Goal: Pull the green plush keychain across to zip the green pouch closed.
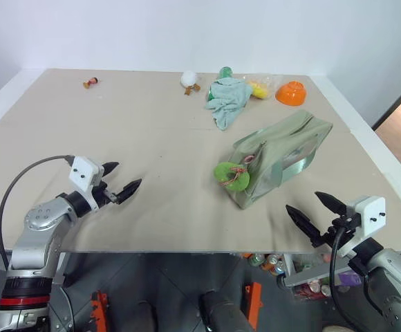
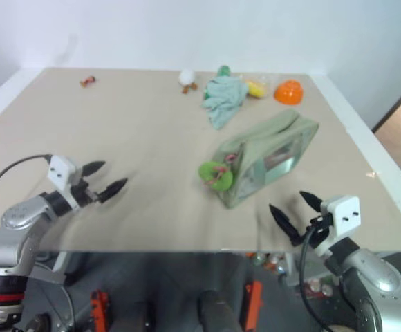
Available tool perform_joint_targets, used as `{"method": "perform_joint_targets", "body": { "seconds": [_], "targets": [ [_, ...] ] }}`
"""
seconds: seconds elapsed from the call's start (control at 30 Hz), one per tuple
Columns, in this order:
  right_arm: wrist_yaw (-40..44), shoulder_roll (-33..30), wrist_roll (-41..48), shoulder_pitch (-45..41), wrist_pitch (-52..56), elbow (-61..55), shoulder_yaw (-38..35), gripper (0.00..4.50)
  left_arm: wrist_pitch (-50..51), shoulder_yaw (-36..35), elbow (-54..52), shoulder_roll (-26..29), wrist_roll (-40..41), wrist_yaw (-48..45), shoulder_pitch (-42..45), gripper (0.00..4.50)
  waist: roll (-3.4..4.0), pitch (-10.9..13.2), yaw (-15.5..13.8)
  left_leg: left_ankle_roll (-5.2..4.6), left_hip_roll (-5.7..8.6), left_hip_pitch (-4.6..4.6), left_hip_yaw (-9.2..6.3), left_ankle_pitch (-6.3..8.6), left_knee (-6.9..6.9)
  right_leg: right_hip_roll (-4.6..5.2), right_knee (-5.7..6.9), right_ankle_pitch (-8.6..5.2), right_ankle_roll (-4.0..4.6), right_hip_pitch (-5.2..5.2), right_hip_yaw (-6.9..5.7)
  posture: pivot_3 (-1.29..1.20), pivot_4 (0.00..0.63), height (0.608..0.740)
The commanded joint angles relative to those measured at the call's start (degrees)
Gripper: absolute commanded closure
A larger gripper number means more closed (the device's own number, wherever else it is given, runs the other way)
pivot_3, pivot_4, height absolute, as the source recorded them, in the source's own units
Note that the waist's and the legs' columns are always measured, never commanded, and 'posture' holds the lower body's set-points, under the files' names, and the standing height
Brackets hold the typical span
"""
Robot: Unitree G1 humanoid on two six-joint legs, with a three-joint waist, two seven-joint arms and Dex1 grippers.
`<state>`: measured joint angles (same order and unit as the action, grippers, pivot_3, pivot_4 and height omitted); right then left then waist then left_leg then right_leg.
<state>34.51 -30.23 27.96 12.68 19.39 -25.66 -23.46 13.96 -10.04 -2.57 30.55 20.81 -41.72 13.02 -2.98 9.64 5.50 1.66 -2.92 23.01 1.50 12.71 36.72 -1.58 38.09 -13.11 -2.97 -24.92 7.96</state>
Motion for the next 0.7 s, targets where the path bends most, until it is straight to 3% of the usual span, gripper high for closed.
{"method": "perform_joint_targets", "body": {
  "seconds": [0.03, 0.7],
  "targets": [
    [-0.2, -0.5, 0.2, 0.0, -1.4, -0.5, -1.8, 0.00, -1.1, -0.2, -0.7, 0.2, 0.5, -0.5, 0.8, 0.02, 0.00, 0.0, 0.0, 0.00, 0.00, 0.00, 0.00, 0.00, 0.00, 0.00, 0.00, 0.00, 0.00, 0.00, 0.00, 0.00, 0.150, 0.740],
    [-0.5, -2.1, -1.6, -3.1, -4.0, 2.5, -2.0, 0.00, -0.1, 0.7, -4.8, -0.2, 5.0, -4.3, 0.0, 0.02, 0.01, 0.0, -0.3, -0.02, 0.00, -0.01, -0.02, -0.02, 0.01, 0.01, 0.01, 0.01, 0.01, 0.03, -0.03, 0.00, 0.150, 0.740]
  ]
}}
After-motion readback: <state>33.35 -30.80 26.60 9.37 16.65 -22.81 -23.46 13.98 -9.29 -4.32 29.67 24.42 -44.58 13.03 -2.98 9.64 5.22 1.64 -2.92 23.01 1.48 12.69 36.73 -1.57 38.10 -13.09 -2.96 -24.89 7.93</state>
